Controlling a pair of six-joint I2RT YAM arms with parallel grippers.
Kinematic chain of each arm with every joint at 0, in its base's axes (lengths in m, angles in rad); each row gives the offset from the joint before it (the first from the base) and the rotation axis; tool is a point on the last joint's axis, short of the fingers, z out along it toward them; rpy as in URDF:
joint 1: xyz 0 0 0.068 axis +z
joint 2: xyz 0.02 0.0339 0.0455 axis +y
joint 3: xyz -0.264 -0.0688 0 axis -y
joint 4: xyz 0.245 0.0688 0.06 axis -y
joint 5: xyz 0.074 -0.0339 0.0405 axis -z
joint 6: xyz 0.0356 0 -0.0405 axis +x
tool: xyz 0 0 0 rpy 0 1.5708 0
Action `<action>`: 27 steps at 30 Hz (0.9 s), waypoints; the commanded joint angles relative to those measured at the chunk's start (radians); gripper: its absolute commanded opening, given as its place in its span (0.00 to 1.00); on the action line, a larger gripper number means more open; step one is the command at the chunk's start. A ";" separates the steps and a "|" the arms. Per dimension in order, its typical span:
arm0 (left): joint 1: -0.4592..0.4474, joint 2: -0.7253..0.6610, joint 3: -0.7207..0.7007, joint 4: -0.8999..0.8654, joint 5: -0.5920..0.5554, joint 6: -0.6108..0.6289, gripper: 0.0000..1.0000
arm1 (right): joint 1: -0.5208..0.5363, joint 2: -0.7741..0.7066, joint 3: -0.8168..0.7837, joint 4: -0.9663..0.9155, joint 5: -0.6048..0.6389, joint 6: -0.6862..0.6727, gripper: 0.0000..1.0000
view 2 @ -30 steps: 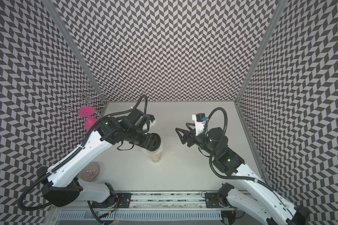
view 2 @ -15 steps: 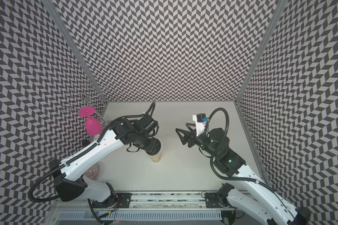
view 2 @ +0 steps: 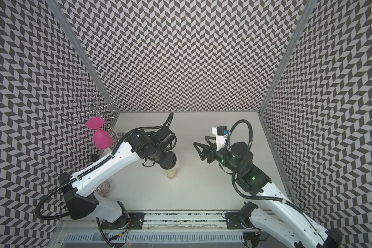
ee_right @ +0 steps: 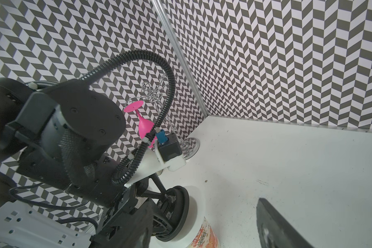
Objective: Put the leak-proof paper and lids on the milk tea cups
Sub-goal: Place the cup lid on the cup.
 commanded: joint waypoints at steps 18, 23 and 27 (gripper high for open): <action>0.000 0.006 -0.036 -0.011 -0.018 0.010 0.57 | -0.006 -0.028 -0.014 0.030 -0.003 -0.007 0.74; -0.001 0.013 -0.046 -0.011 -0.015 0.010 0.60 | -0.006 -0.029 -0.017 0.032 -0.007 -0.005 0.74; 0.000 0.022 -0.045 -0.011 -0.017 0.010 0.61 | -0.006 -0.031 -0.017 0.030 -0.004 -0.007 0.74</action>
